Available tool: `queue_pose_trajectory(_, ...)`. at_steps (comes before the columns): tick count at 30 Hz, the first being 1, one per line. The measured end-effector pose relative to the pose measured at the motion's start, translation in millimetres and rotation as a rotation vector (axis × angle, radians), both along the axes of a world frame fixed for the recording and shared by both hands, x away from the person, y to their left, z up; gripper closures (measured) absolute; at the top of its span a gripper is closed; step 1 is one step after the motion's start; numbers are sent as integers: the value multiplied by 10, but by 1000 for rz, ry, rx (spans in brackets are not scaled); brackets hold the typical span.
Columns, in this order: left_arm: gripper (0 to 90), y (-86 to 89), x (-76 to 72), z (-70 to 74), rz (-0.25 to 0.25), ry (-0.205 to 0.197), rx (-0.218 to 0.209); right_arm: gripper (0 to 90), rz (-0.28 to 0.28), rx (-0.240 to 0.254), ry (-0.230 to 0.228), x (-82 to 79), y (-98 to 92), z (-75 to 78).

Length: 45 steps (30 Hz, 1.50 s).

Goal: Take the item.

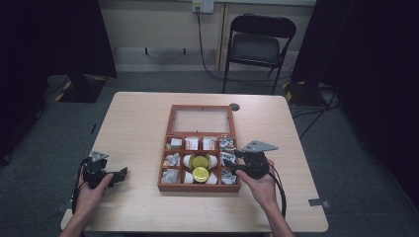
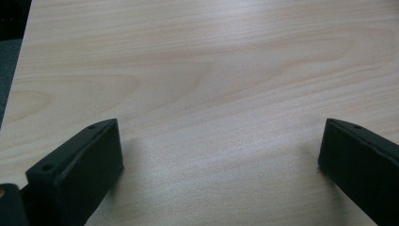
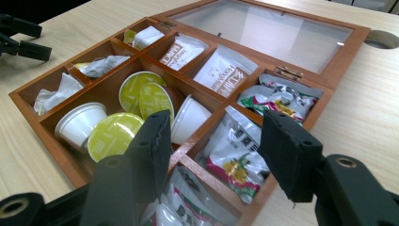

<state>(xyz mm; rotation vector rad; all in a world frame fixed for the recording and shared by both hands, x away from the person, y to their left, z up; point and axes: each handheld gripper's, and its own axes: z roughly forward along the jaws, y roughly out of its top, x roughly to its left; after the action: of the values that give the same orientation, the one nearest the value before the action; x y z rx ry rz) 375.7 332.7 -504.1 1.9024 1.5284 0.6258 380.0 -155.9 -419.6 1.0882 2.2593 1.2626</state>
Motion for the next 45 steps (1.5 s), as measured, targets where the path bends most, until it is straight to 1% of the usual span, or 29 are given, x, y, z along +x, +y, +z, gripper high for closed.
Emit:
queue_pose_trajectory(3, 0, 0, 0, 0, 0, 0, 0, 432, 5, 7, -2, 16, 54, 5)
queue_pose_trajectory(6, 0, 0, 0, 0, 0, 0, 0, 436, 30, 7, 2, 27, 133, -11)
queue_pose_trajectory(7, 0, 0, 0, 0, 0, 0, 0, 436, 30, 7, 2, 27, 133, -11)
queue_pose_trajectory(11, 0, 0, 0, 0, 0, 0, -1, 446, 57, 11, 18, 46, 208, -43)
queue_pose_trajectory(12, 0, 0, 0, 0, 0, 1, -1, 449, 71, 8, 22, 54, 248, -58)
queue_pose_trajectory(19, 0, 0, 0, 0, 0, 0, 0, 451, 109, 8, 38, 80, 363, -93)
queue_pose_trajectory(31, 0, 0, 0, 0, 0, 0, -1, 423, 173, -16, 81, 101, 599, -202)
queue_pose_trajectory(40, 0, 0, -1, 0, 0, 1, -1, 430, 202, -26, 105, 114, 682, -266)
queue_pose_trajectory(45, 0, 1, -1, 0, -1, 0, 1, 407, 219, -36, 117, 106, 753, -311)
